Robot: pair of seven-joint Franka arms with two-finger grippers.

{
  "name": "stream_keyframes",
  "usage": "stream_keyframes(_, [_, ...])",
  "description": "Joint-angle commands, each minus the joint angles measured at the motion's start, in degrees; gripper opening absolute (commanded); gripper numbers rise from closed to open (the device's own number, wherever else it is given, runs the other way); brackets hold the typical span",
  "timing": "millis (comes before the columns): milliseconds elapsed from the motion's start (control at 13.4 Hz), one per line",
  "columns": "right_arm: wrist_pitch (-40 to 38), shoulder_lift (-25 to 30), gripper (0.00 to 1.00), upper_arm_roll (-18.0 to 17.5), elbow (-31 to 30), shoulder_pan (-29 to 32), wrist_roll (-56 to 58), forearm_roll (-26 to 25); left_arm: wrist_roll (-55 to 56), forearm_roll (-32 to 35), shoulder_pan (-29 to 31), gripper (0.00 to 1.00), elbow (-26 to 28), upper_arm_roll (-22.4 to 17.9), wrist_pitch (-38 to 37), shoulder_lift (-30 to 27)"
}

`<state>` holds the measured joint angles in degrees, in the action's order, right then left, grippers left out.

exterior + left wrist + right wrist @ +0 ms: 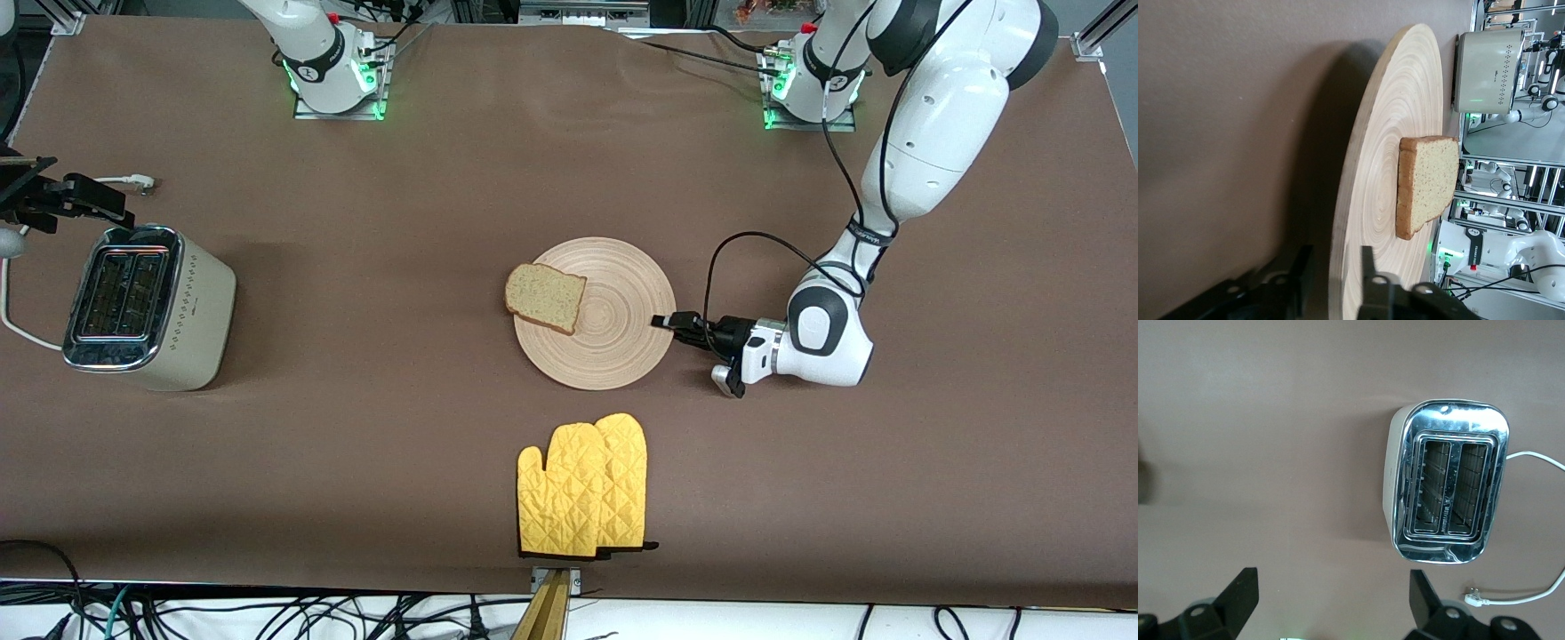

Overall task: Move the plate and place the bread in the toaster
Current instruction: 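Slide the wooden plate with the left gripper toward the table's middle, then release the plate and raise the left gripper while the right gripper reaches out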

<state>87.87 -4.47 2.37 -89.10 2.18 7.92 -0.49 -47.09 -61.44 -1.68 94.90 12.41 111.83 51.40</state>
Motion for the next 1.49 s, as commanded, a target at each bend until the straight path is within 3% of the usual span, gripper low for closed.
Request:
stream_keyframes(0, [-0.2,0.0,1.0,-0.4,0.4,0.6,-0.2,0.0,-0.9,1.5,1.1,1.0,0.3,-0.6,-2.2,-2.9])
stream_keyframes(223, [-0.1,0.0,1.0,-0.4,0.4,0.5,0.0,0.0,2.1,11.2,4.0,1.0,-0.8,-1.1,-4.9,-6.0])
stream_keyframes(447, [0.1,0.0,1.0,-0.4,0.4,0.5,0.3,-0.1,7.7,21.5,6.2,1.0,-6.7,-1.2,-13.1,-7.3])
stream_keyframes(670, [0.5,-0.1,1.0,-0.4,0.4,0.5,0.2,0.0,16.5,31.4,6.8,1.0,-8.8,-1.1,-17.0,-12.4])
stream_keyframes(1117, [0.6,-1.4,1.0,-0.9,0.4,-0.2,-0.4,0.0,38.8,49.4,3.8,1.0,-15.8,0.1,-26.6,-22.8])
stream_keyframes(1414, [0.2,-1.3,1.0,-0.8,0.4,0.0,0.3,0.1,44.4,63.1,-1.6,1.0,-14.7,-1.0,-28.4,-33.5])
